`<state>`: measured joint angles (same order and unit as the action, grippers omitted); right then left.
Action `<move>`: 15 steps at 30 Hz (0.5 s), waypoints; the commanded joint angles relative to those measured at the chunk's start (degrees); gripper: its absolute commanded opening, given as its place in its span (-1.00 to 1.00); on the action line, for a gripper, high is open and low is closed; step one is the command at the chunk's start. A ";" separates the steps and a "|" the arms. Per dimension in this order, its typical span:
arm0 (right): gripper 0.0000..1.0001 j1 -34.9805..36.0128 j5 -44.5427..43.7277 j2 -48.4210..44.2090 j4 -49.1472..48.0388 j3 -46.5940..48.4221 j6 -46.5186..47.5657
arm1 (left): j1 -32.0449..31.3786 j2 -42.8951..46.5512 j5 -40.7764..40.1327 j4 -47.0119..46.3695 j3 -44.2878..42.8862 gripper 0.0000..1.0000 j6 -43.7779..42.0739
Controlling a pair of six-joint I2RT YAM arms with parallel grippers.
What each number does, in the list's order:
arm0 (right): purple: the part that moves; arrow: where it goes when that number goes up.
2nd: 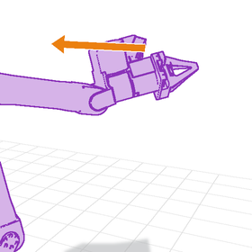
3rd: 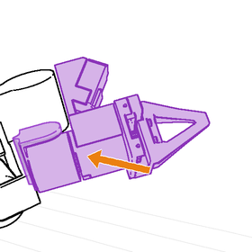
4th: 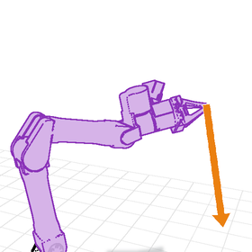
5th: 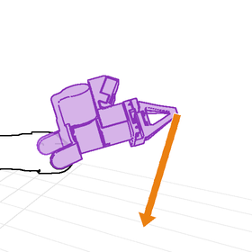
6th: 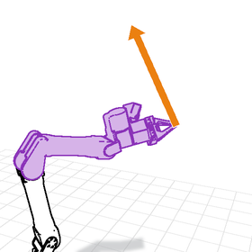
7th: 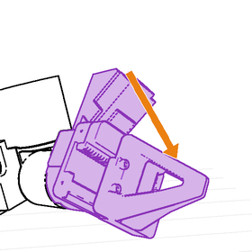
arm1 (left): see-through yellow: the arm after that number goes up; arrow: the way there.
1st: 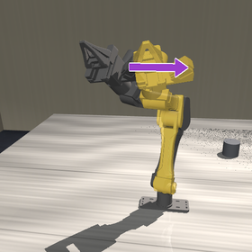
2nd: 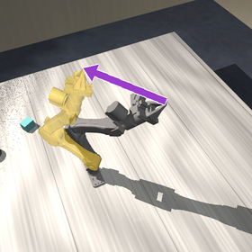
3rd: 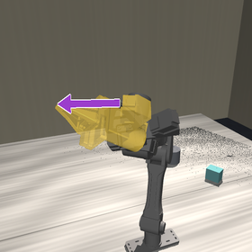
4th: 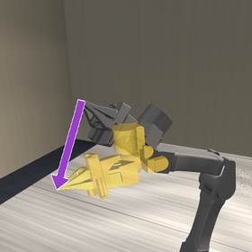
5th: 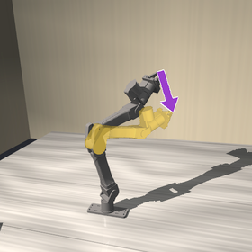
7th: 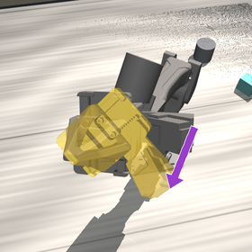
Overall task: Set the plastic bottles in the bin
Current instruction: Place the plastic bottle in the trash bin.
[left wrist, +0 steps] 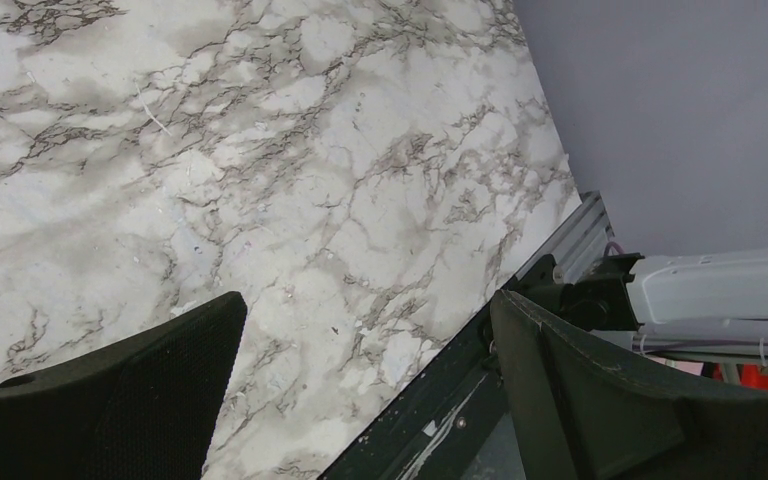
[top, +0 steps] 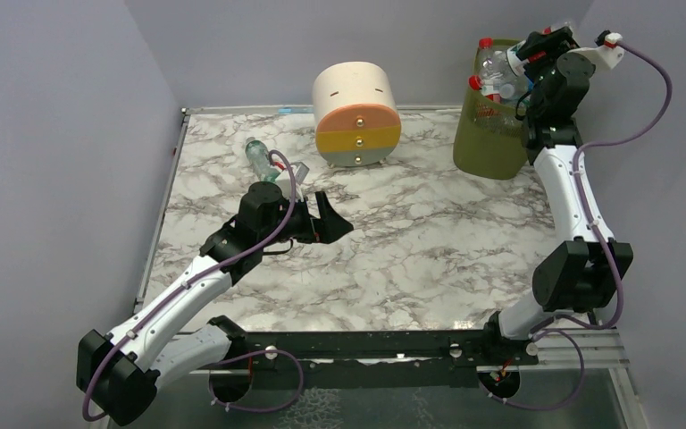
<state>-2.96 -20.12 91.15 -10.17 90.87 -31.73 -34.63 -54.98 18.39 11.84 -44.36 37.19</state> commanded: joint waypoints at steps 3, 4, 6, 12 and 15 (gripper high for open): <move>0.40 -0.73 -3.25 -3.46 -8.09 -1.83 -0.91 | -0.36 -0.06 1.01 -0.73 -1.78 0.98 -0.93; 0.40 -0.73 -3.63 -3.32 -8.26 -1.71 -0.90 | -0.35 -0.05 1.00 -0.71 -1.79 0.98 -0.97; 0.40 -0.73 -4.71 -2.85 -8.65 -1.49 -1.05 | -0.35 -0.04 1.00 -0.68 -1.78 0.98 -0.98; 0.40 -0.73 -6.96 -0.56 -10.27 -1.03 -2.40 | -0.35 -0.09 0.76 0.51 -2.37 0.98 -1.48; 0.40 -0.73 -7.87 0.85 -10.69 -0.28 -2.73 | -0.35 -0.30 0.56 0.94 -2.70 0.98 -1.76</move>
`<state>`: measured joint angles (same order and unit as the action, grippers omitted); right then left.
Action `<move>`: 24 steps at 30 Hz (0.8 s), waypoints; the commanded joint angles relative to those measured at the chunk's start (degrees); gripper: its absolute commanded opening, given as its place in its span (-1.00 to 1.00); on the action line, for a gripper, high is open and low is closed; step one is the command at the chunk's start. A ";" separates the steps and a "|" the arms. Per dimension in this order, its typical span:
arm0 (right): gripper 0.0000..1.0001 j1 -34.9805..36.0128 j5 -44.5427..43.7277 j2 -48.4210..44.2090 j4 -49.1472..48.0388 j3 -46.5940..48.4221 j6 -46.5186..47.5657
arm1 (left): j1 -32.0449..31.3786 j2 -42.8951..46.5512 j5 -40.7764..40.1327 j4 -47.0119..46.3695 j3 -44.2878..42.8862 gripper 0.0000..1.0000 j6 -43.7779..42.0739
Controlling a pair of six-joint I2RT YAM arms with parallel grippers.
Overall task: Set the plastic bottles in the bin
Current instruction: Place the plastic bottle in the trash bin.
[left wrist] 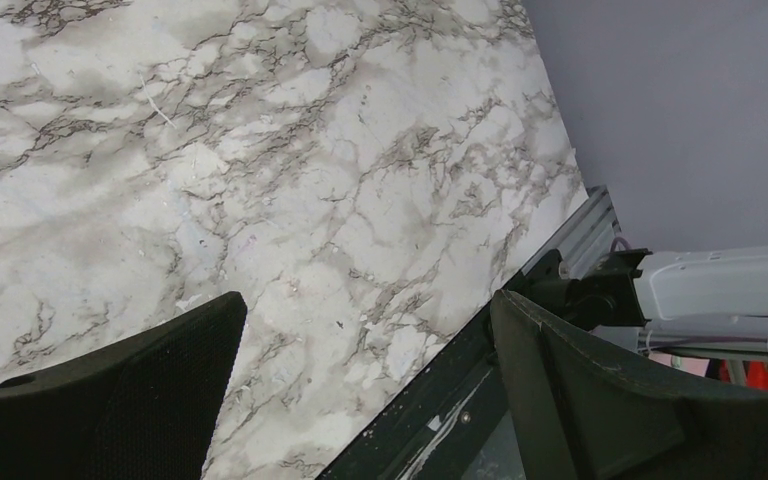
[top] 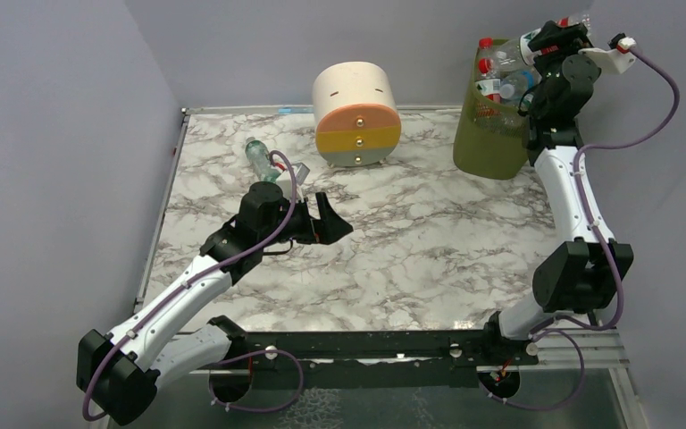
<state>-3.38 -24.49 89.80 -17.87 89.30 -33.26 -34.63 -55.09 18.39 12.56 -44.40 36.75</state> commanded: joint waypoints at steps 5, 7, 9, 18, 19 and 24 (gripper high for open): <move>0.44 -0.31 -6.81 4.69 -1.82 2.65 -0.87 | -0.37 -1.09 0.71 -0.13 -3.05 0.98 -1.42; 0.46 -0.31 -8.10 4.81 -2.22 1.99 -0.81 | -0.35 -1.63 0.95 -0.27 -3.27 0.98 -1.38; 0.46 -0.31 -9.09 5.09 -2.57 1.81 -0.54 | -0.41 -2.01 1.22 -0.27 -3.57 0.98 -1.42; 0.52 -0.31 -10.45 5.74 -3.07 2.14 -0.07 | -0.36 -1.63 1.03 0.20 -2.48 0.98 -1.42; 0.56 -0.31 -10.30 6.29 -2.31 2.86 -0.32 | -0.42 -1.67 1.02 0.14 -2.38 0.98 -1.42; 0.79 -0.31 -8.67 9.72 2.83 7.84 -0.58 | -0.39 -1.80 1.18 0.10 -2.40 0.98 -1.38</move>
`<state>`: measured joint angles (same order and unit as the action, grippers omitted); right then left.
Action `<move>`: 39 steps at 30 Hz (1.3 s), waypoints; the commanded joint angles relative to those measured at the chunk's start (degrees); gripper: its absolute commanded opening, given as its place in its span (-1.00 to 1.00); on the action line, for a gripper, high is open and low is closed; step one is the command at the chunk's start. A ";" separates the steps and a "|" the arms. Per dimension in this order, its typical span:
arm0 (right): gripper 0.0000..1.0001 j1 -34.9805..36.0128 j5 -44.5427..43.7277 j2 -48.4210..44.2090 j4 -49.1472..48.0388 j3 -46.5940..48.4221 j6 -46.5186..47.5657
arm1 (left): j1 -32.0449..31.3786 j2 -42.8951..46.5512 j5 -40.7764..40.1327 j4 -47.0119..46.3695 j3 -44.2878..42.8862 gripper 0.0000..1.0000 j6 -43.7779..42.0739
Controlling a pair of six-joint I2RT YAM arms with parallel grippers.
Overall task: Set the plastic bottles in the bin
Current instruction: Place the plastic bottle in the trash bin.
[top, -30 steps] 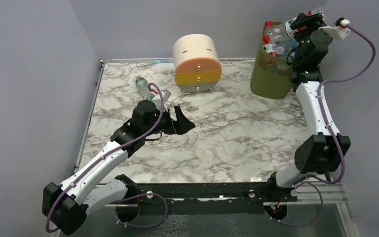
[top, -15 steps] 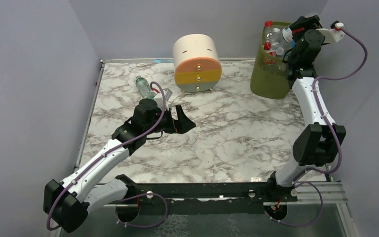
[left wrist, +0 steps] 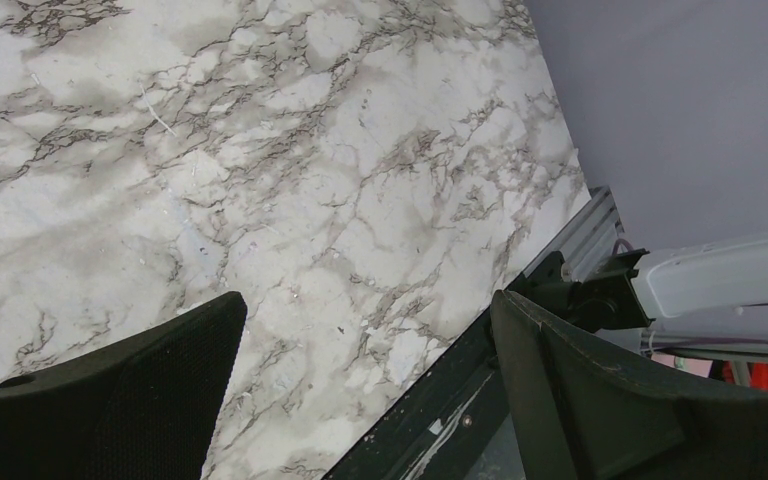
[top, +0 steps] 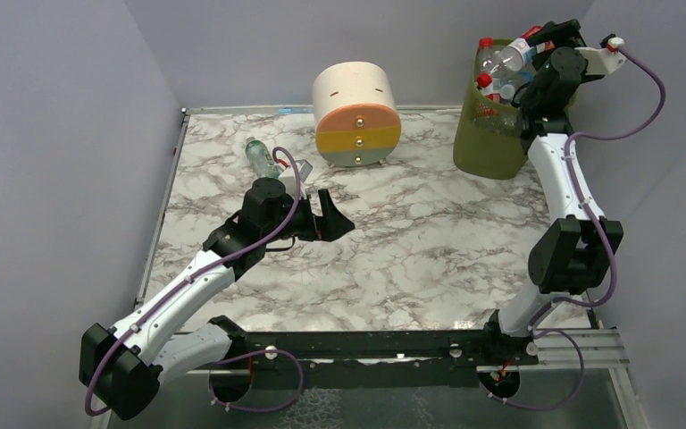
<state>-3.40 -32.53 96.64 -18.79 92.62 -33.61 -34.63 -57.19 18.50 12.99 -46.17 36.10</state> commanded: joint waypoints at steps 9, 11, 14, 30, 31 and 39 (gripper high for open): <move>0.78 -0.29 2.57 2.65 3.78 3.37 -0.77 | -0.35 0.57 0.88 -0.56 -0.32 0.98 -0.50; 0.78 -0.29 3.05 1.93 3.47 2.39 -0.80 | -0.39 0.56 0.88 -0.73 -0.20 0.98 -0.42; 0.78 -0.29 3.42 0.32 2.68 0.52 -0.76 | -0.35 0.45 0.86 -0.79 -0.10 0.98 -0.39; 0.82 -0.30 12.03 -15.00 6.07 -5.06 -1.40 | -0.39 0.28 -0.09 -1.40 -0.60 0.98 -0.09; 0.81 -0.29 12.88 -16.14 6.70 -5.30 -1.19 | -0.30 -0.01 -0.89 -0.79 -0.96 0.98 -0.33; 0.82 -0.29 19.75 -24.86 15.45 -6.24 -1.73 | 0.36 -4.41 -8.23 2.64 -6.27 0.98 -1.56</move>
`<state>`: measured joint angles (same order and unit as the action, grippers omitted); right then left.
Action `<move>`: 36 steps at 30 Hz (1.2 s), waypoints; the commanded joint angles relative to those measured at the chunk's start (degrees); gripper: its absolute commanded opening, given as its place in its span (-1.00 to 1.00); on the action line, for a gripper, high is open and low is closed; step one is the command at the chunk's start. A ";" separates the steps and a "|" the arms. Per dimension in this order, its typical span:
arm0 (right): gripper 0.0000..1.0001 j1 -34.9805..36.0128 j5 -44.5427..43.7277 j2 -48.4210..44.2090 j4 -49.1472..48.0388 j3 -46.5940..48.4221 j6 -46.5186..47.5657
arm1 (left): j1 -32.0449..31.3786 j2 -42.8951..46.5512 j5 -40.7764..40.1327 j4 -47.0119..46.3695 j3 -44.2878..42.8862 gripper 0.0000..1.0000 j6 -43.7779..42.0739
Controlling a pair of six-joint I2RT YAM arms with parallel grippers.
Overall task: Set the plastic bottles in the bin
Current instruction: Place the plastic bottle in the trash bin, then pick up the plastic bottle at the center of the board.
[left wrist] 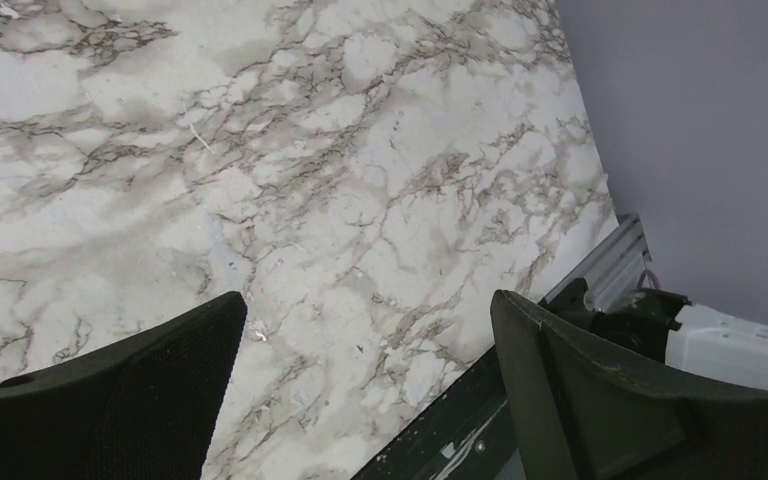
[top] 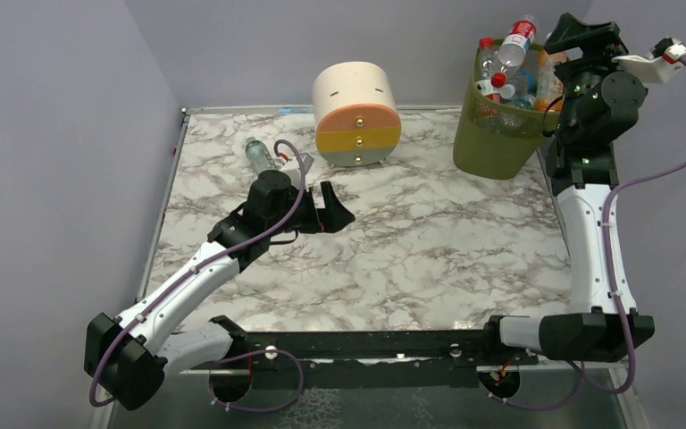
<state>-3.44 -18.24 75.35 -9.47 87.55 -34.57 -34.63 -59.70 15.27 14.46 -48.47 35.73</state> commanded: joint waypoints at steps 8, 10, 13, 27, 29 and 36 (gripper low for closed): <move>0.84 -0.25 16.15 -8.88 13.60 -4.18 -4.30 | 7.31 -5.11 -7.96 4.20 -7.03 0.98 -0.32; 0.84 -0.29 19.38 -9.29 14.30 -5.32 -4.99 | 10.10 -4.90 -8.29 4.87 -7.07 0.98 -0.28; 0.84 -0.25 23.67 -9.57 14.93 -6.87 -5.77 | 14.44 -4.35 -9.17 5.71 -6.72 0.98 -0.47; 0.84 0.87 49.52 -9.70 10.22 -15.96 -7.74 | 23.65 -16.34 -19.51 4.40 -10.64 0.98 -1.73; 0.84 1.42 51.66 -9.70 10.27 -17.39 -7.26 | 24.41 -18.92 -21.02 3.86 -11.71 0.98 -2.01; 0.84 2.37 56.92 -9.70 10.43 -20.83 -5.93 | 26.49 -28.52 -22.84 2.20 -17.18 0.98 -2.96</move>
<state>-1.74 32.53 66.35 2.63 68.01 -41.74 -9.15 -83.66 -3.97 18.85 -60.90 34.39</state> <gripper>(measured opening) 0.920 0.989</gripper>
